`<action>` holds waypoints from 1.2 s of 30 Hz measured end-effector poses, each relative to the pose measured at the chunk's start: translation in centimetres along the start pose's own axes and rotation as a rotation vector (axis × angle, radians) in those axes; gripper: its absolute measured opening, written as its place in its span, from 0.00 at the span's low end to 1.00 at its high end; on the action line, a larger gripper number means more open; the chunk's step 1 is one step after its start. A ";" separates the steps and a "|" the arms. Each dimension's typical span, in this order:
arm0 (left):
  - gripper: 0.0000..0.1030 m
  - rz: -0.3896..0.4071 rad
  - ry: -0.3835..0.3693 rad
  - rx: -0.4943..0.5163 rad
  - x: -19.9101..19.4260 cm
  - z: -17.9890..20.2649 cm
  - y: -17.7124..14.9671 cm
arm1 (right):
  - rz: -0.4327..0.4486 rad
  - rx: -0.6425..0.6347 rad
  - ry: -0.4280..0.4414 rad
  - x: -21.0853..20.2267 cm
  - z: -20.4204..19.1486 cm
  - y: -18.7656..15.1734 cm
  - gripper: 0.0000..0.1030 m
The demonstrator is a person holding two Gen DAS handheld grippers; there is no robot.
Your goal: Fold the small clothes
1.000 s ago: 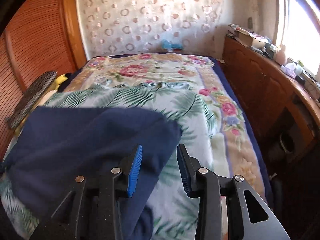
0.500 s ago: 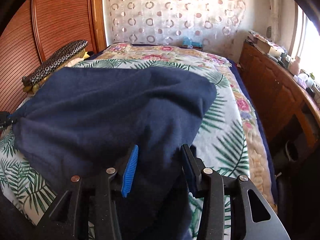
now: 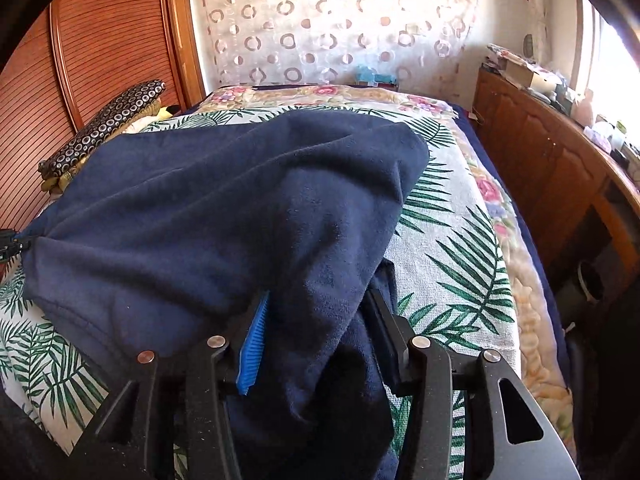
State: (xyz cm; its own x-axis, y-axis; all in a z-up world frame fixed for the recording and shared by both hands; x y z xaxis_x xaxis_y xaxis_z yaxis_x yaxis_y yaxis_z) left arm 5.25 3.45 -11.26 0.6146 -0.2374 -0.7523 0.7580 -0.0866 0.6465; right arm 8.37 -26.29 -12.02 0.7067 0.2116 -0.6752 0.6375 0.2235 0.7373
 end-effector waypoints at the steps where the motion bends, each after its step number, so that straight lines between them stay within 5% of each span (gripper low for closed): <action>1: 0.07 0.025 -0.017 0.013 -0.4 0.7 0.8 | 0.006 0.003 0.001 -0.3 -0.1 -0.1 0.48; 9: 0.07 0.178 -0.186 0.166 -2.1 10.1 10.5 | 0.074 0.041 0.017 -4.2 0.6 -1.8 0.48; 14: 0.07 0.173 -0.311 0.316 -0.4 19.4 15.0 | 0.128 0.051 -0.016 -7.0 1.7 -2.2 0.48; 20: 0.08 0.118 -0.452 0.423 0.2 27.7 15.9 | 0.164 0.074 -0.033 -9.1 2.3 -3.0 0.48; 23: 0.20 0.079 -0.457 0.437 1.1 28.1 15.5 | 0.162 0.083 -0.035 -9.0 2.3 -3.5 0.48; 25: 0.40 0.077 -0.440 0.422 1.5 26.8 15.4 | 0.160 0.084 -0.037 -8.9 2.0 -3.5 0.48; 29: 0.56 0.072 -0.363 0.371 2.5 23.8 15.8 | 0.162 0.078 -0.034 -8.4 1.3 -2.5 0.48; 31: 0.74 0.094 -0.311 0.349 2.5 22.1 15.4 | 0.166 0.069 -0.026 -8.5 1.3 -1.9 0.48; 36: 0.77 0.117 -0.227 0.263 2.8 16.9 14.8 | 0.166 0.004 0.000 -7.0 -0.4 0.8 0.48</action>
State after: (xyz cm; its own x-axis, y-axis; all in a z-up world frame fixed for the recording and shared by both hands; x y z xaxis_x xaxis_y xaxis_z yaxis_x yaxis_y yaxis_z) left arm 14.49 -14.82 -1.71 0.6072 -0.4671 -0.6427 0.5846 -0.2851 0.7595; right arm 3.82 -27.23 -6.76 0.8021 0.2453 -0.5444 0.5135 0.1820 0.8386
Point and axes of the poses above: each gripper's, at about its wrist camera, not at the fingertips, and x roughly the way its jaws point, z to its right, y to its top, the point moved 3 cm from there along x, roughly the way its jaws point, and after that the axes turned 2 degrees about -x, right-handed, at the moved point
